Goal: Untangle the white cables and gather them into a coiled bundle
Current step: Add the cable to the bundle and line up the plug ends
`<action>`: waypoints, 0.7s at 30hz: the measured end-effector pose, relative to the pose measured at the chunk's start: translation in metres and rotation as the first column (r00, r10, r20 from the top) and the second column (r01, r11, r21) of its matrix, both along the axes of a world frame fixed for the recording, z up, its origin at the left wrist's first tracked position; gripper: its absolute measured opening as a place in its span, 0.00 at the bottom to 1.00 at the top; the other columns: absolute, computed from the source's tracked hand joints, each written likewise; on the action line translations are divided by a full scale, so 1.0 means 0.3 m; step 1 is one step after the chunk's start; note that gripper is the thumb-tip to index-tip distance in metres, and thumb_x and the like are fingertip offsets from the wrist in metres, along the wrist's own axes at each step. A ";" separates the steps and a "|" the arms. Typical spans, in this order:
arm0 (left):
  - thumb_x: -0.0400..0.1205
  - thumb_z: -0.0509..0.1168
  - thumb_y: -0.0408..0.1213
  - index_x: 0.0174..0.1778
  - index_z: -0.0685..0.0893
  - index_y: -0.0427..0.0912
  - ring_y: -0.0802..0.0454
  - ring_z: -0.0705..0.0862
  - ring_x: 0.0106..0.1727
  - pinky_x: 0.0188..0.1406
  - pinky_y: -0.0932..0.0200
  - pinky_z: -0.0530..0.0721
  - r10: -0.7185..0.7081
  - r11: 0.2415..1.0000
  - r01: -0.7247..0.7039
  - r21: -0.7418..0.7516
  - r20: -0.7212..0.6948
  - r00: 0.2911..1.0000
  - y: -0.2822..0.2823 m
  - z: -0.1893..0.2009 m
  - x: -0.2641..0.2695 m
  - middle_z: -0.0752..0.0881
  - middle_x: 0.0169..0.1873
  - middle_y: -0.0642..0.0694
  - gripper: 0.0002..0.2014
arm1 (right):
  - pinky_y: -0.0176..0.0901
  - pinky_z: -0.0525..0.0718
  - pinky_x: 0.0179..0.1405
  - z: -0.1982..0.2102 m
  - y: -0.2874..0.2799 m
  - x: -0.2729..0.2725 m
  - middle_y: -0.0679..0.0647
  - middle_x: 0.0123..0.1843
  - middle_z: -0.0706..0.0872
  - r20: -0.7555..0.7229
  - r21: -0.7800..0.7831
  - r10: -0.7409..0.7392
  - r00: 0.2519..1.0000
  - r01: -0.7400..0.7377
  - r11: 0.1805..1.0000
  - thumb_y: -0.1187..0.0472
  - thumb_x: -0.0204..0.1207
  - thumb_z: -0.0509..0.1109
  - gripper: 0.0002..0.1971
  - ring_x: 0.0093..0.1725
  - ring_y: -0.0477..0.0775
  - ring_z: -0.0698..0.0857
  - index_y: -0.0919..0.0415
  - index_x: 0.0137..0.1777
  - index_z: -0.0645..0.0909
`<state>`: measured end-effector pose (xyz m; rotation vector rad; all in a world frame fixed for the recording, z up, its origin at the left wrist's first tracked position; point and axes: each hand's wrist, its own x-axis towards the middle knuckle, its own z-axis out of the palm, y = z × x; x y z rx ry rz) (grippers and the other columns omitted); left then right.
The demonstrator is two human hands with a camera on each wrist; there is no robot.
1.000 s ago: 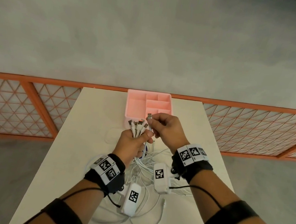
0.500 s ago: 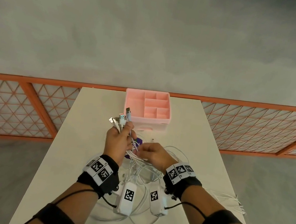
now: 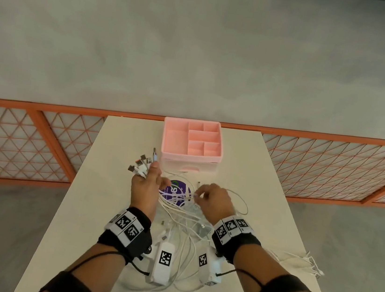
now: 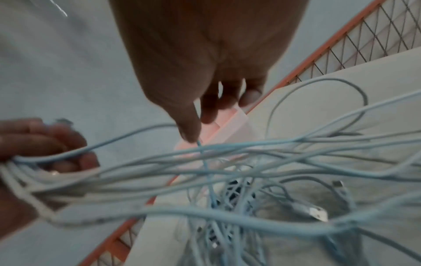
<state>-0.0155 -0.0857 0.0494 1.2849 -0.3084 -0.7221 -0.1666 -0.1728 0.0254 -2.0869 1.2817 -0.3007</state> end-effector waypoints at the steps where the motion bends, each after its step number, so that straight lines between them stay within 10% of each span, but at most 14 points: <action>1: 0.90 0.59 0.39 0.31 0.73 0.42 0.54 0.71 0.21 0.30 0.57 0.74 -0.031 0.999 0.030 -0.014 -0.037 0.999 -0.001 -0.010 0.005 0.68 0.16 0.55 0.19 | 0.40 0.83 0.38 0.030 -0.011 0.003 0.49 0.33 0.86 0.095 -0.010 -0.063 0.993 0.065 0.998 0.57 0.79 0.72 0.04 0.31 0.47 0.83 0.52 0.44 0.87; 5: 0.90 0.60 0.38 0.30 0.70 0.44 0.54 0.57 0.21 0.32 0.51 0.52 -0.150 0.988 0.152 0.009 -0.107 0.983 -0.007 -0.047 -0.005 0.61 0.19 0.52 0.20 | 0.49 0.86 0.34 0.153 -0.018 0.052 0.60 0.33 0.89 0.544 0.165 -0.125 0.830 0.040 0.985 0.67 0.78 0.70 0.06 0.31 0.54 0.86 0.57 0.45 0.86; 11: 0.86 0.67 0.45 0.30 0.71 0.45 0.53 0.62 0.19 0.27 0.56 0.68 -0.231 0.967 0.248 0.065 -0.194 0.953 -0.014 -0.048 -0.054 0.63 0.20 0.50 0.20 | 0.45 0.89 0.45 0.275 0.072 0.140 0.66 0.42 0.89 0.799 0.294 -0.156 0.581 -0.150 0.944 0.77 0.78 0.68 0.05 0.40 0.57 0.89 0.72 0.48 0.85; 18: 0.86 0.62 0.44 0.42 0.83 0.40 0.57 0.65 0.15 0.21 0.61 0.74 -0.246 0.969 0.195 -0.150 -0.625 0.741 -0.011 0.009 0.000 0.66 0.15 0.54 0.12 | 0.48 0.87 0.36 0.194 0.102 0.122 0.58 0.33 0.85 0.769 0.317 -0.113 0.629 -0.222 0.922 0.81 0.73 0.72 0.11 0.32 0.56 0.86 0.67 0.48 0.78; 21: 0.85 0.66 0.37 0.43 0.83 0.36 0.57 0.62 0.16 0.21 0.62 0.73 -0.199 0.979 0.194 -0.060 -0.464 0.863 -0.027 0.019 0.037 0.62 0.17 0.53 0.09 | 0.44 0.85 0.30 0.131 0.105 0.080 0.61 0.31 0.84 0.673 0.427 -0.146 0.725 -0.220 0.877 0.82 0.71 0.73 0.11 0.28 0.56 0.86 0.67 0.44 0.79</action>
